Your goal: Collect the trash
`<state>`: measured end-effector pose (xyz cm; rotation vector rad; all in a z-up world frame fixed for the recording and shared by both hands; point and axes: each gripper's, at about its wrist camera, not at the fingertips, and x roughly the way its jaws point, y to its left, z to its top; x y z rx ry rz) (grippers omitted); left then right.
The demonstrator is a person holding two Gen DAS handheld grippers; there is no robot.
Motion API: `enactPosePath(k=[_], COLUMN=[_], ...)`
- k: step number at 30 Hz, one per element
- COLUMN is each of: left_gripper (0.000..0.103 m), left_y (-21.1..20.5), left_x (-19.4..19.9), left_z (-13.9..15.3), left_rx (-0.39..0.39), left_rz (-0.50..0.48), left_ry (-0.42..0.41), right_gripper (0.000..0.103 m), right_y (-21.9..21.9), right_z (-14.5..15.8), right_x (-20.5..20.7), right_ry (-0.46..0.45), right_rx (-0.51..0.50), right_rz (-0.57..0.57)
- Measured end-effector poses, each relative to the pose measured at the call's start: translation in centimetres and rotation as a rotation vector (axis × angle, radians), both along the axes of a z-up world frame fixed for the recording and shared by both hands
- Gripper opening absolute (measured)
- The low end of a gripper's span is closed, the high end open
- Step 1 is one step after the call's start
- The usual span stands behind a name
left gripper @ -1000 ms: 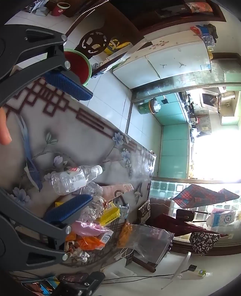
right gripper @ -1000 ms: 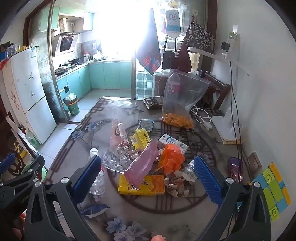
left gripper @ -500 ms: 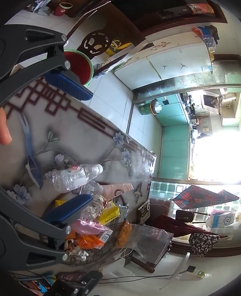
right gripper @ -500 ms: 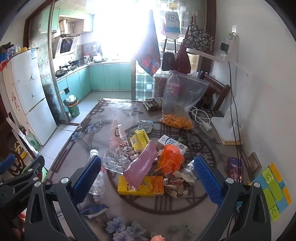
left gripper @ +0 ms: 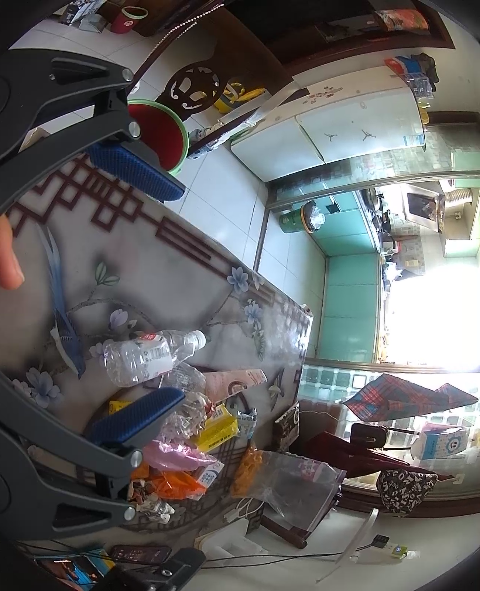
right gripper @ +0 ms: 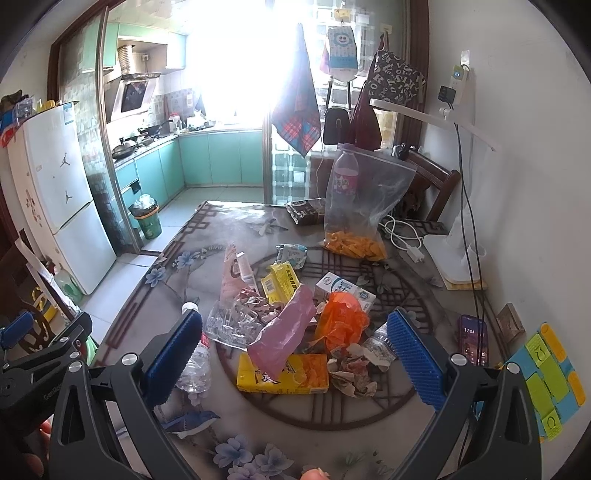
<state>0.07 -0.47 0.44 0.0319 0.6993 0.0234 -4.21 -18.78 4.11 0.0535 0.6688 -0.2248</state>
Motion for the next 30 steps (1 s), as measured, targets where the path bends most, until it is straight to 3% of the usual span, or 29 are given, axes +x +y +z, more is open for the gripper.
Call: enactPosePath(k=[26,30], left_gripper=[0.1,0.1], left_y=[0.3,0.9], left_x=[0.7,1.1], left_z=[-0.4,-0.6], left_rx=[0.01,-0.054], left_rz=[0.016,-0.011], left_ry=[0.002,0.005], right_gripper=[0.096,0.096], right_y=[0.4,-1.7], right_z=[-0.2,-1.0], right_x=[0.6,0.9], right_ry=[-0.007,-0.027], right_rx=[0.0,0.11], right_rz=[0.012,0.054])
